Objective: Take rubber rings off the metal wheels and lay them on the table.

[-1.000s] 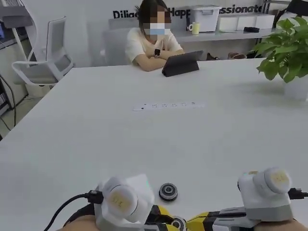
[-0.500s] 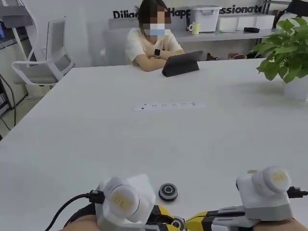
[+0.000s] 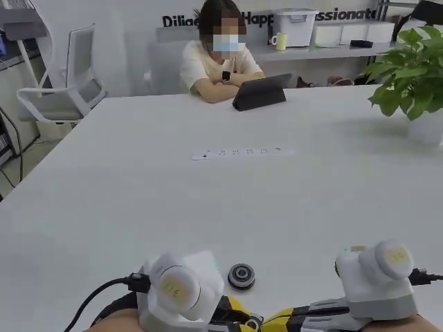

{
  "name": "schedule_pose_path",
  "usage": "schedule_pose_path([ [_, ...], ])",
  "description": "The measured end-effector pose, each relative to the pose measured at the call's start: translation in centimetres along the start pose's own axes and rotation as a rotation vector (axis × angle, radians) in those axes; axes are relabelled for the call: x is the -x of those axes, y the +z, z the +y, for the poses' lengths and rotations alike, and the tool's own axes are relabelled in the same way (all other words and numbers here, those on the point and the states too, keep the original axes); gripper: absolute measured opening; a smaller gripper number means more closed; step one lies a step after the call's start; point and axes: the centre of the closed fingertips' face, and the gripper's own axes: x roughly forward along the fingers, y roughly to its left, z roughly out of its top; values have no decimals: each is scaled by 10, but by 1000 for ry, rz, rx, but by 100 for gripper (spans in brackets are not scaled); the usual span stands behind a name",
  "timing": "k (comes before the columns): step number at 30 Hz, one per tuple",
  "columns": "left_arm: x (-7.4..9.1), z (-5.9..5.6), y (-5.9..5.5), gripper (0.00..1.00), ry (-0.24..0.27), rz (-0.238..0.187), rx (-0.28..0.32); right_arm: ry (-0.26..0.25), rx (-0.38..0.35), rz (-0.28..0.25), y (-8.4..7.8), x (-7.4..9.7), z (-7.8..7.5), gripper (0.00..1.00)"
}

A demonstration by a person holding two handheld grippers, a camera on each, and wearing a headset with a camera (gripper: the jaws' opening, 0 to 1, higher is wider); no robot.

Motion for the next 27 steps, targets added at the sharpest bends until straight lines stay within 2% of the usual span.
schedule_pose_path([
  [27,0,0,0,7,1,-3,4,34,-42,-31,4,0,5,0],
])
